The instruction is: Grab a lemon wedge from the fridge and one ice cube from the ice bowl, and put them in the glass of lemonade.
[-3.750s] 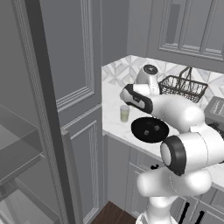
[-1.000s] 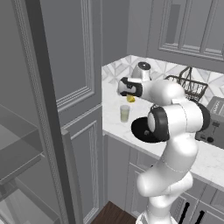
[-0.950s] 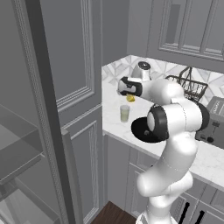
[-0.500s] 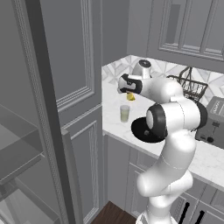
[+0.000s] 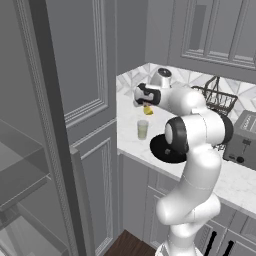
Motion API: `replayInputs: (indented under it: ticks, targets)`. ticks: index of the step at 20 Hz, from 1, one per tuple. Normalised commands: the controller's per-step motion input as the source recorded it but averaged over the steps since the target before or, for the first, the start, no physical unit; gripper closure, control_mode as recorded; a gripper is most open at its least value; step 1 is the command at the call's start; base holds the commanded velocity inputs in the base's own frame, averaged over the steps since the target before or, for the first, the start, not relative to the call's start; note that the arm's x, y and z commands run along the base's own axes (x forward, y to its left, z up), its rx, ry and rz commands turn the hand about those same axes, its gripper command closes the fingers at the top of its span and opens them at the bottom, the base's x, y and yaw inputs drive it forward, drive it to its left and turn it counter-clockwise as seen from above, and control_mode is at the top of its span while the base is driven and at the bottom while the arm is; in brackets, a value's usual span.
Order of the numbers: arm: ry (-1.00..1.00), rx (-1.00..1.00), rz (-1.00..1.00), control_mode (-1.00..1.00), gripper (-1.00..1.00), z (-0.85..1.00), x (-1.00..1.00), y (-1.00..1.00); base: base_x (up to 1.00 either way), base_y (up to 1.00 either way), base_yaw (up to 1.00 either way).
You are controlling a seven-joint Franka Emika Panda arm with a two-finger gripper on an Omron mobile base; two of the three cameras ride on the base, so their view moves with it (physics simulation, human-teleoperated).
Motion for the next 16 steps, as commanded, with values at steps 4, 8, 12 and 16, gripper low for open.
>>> replayInputs:
  ticks: [4, 8, 12, 16]
  targets:
    - [0.00, 0.00, 0.04, -1.00, 1.00, -0.05, 0.00, 0.00, 0.00, 0.00, 0.00]
    - [0.00, 0.00, 0.00, -1.00, 1.00, -0.21, 0.02, 0.00, 0.00, 0.00, 0.00]
    - [0.00, 0.00, 0.00, -1.00, 1.00, -0.17, 0.06, 0.00, 0.00, 0.00, 0.00]
    - [0.00, 0.00, 0.00, -1.00, 1.00, 0.00, 0.19, 0.00, 0.00, 0.00, 0.00]
